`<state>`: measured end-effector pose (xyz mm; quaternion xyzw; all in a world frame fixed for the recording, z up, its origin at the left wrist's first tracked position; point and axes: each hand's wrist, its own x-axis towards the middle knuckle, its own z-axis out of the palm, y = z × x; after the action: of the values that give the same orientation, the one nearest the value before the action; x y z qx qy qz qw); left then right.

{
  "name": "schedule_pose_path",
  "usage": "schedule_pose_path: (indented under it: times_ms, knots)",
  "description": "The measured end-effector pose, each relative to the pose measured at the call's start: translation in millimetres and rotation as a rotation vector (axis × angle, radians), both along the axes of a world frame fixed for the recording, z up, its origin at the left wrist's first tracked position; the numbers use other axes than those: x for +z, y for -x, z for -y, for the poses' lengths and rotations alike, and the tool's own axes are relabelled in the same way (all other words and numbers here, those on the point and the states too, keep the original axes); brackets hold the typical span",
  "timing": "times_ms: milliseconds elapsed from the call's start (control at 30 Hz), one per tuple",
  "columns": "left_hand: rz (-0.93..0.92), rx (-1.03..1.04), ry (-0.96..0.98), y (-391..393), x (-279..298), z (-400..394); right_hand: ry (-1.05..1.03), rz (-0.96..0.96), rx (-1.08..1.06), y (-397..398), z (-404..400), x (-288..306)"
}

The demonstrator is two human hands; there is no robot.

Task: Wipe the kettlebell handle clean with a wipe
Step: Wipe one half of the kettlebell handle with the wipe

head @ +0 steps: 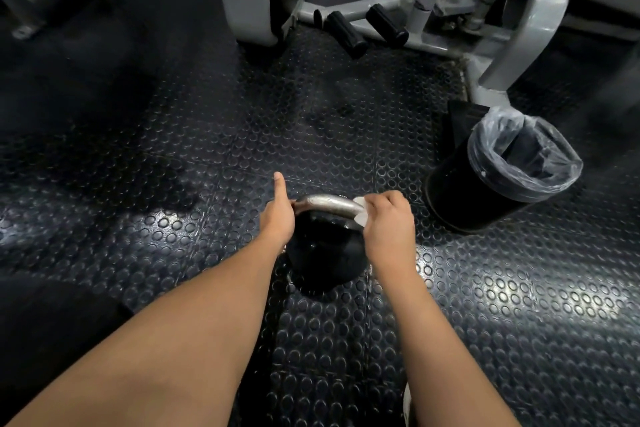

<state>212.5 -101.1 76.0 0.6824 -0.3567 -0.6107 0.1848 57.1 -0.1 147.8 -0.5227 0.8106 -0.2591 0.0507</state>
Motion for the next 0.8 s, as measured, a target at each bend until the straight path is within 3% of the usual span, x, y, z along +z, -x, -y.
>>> schedule_pose_path:
  times_ms: [167,400,800]
  knots:
    - [0.002,0.008,-0.006,1,-2,-1,0.014,0.019,0.144,-31,-12,-14]
    - [-0.001,0.011,-0.004,2,9,-6,0.174,0.046,-0.002,-12,-31,-23]
    - [-0.001,-0.011,0.018,0,4,-5,0.243,-0.064,0.065,-15,-24,-30]
